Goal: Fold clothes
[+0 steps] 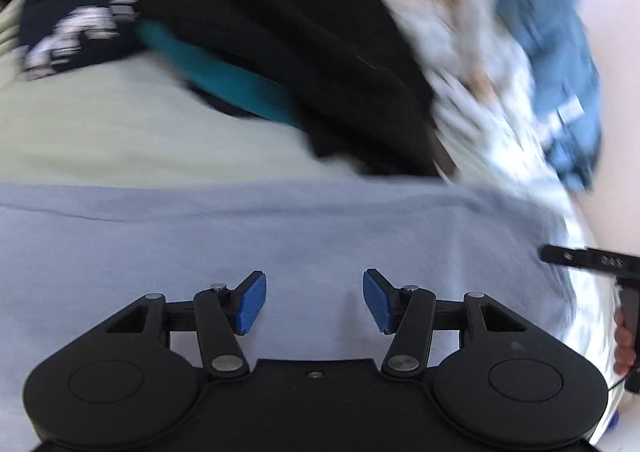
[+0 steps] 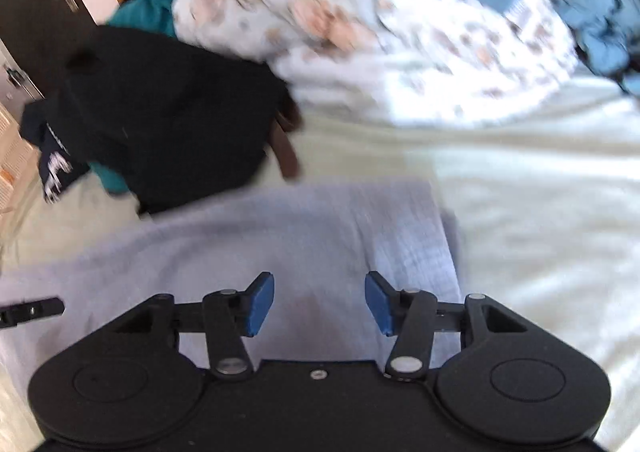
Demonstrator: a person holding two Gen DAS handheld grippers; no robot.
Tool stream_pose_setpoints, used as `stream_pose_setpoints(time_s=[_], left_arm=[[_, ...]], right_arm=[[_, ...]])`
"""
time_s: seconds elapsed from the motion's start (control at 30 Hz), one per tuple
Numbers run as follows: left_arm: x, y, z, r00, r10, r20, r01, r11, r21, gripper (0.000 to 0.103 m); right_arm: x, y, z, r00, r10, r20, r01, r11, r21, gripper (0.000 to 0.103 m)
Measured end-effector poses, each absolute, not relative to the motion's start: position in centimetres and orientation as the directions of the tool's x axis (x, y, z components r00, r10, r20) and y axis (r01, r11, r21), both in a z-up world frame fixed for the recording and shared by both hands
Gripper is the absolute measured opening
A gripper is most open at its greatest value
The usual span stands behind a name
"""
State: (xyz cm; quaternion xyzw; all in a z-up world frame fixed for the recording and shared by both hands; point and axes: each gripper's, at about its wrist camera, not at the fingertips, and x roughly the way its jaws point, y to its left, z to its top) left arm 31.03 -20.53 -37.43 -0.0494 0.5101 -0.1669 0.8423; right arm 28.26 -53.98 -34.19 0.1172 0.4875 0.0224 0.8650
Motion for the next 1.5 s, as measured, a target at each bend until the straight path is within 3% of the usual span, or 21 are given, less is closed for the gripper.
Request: stream_pose_setpoints(time_s=[0.07, 0.1, 0.23, 0.27, 0.3, 0.4, 0.47, 0.57, 0.7, 0.93, 1.0, 1.17, 1.23, 1.3, 1.43, 1.5], left_arm=[[31.7, -22.1, -39.0, 0.392, -0.280, -0.877, 0.249, 0.949, -0.192, 0.059], [31.9, -22.5, -39.6, 0.388, -0.262, -0.883, 0.254, 0.952, -0.171, 0.059], [33.1, -22.7, -39.9, 0.372, -0.240, -0.897, 0.253, 0.955, -0.151, 0.059], [33.3, -22.6, -39.6, 0.370, -0.242, -0.897, 0.248, 0.956, -0.156, 0.059], [33.3, -22.3, -39.1, 0.373, -0.246, -0.894, 0.237, 0.957, -0.165, 0.059], [32.1, -21.0, -37.1, 0.409, -0.268, -0.872, 0.170, 0.962, -0.215, 0.059], [30.8, -19.5, -35.4, 0.458, -0.278, -0.844, 0.127, 0.961, -0.247, 0.059], [28.7, -18.0, -34.2, 0.490, -0.264, -0.831, 0.091, 0.963, -0.252, 0.059], [26.8, -16.2, -35.4, 0.453, -0.200, -0.869, 0.055, 0.979, -0.197, 0.059], [25.5, -13.7, -37.1, 0.455, -0.098, -0.885, -0.034, 0.991, -0.128, 0.059], [25.4, -13.8, -37.3, 0.456, -0.089, -0.886, -0.016, 0.994, -0.108, 0.059], [25.4, -13.6, -37.8, 0.451, -0.088, -0.888, 0.006, 0.995, -0.096, 0.059], [25.5, -13.2, -38.2, 0.444, -0.101, -0.890, 0.007, 0.994, -0.109, 0.058], [25.6, -12.3, -38.8, 0.434, -0.117, -0.893, 0.026, 0.993, -0.117, 0.052], [26.1, -10.8, -39.0, 0.426, -0.123, -0.896, -0.002, 0.991, -0.137, 0.024], [26.1, -10.0, -39.3, 0.428, -0.134, -0.894, 0.000, 0.989, -0.148, 0.019]], right_arm=[[27.4, -54.5, -35.5, 0.510, 0.117, -0.852, 0.090, 0.978, 0.188, 0.046], [27.2, -54.7, -35.9, 0.507, 0.106, -0.855, 0.087, 0.981, 0.173, 0.041], [26.7, -55.9, -36.4, 0.518, 0.133, -0.845, 0.091, 0.974, 0.209, 0.040], [26.3, -56.1, -35.9, 0.531, 0.133, -0.837, 0.095, 0.972, 0.215, 0.044], [25.7, -56.3, -35.2, 0.547, 0.128, -0.827, 0.107, 0.969, 0.221, 0.060], [21.0, -58.4, -33.4, 0.602, 0.129, -0.788, 0.255, 0.904, 0.343, 0.090], [17.7, -59.6, -33.4, 0.622, 0.170, -0.764, 0.344, 0.818, 0.462, 0.099], [14.1, -60.4, -36.0, 0.618, 0.243, -0.748, 0.438, 0.683, 0.584, 0.101], [13.0, -60.7, -39.7, 0.668, 0.301, -0.681, 0.474, 0.534, 0.701, 0.092], [15.8, -60.3, -43.9, 0.761, 0.290, -0.581, 0.482, 0.347, 0.805, 0.092], [16.3, -60.5, -44.0, 0.760, 0.271, -0.590, 0.500, 0.336, 0.798, 0.060], [16.8, -61.0, -43.6, 0.727, 0.262, -0.635, 0.523, 0.386, 0.759, 0.030], [17.2, -61.6, -42.7, 0.711, 0.272, -0.648, 0.524, 0.410, 0.747, 0.026], [17.8, -62.0, -41.5, 0.688, 0.289, -0.666, 0.515, 0.451, 0.729, 0.025], [18.9, -63.0, -40.7, 0.642, 0.322, -0.695, 0.495, 0.519, 0.697, 0.023], [18.6, -63.2, -41.2, 0.640, 0.325, -0.696, 0.496, 0.517, 0.697, 0.022]])
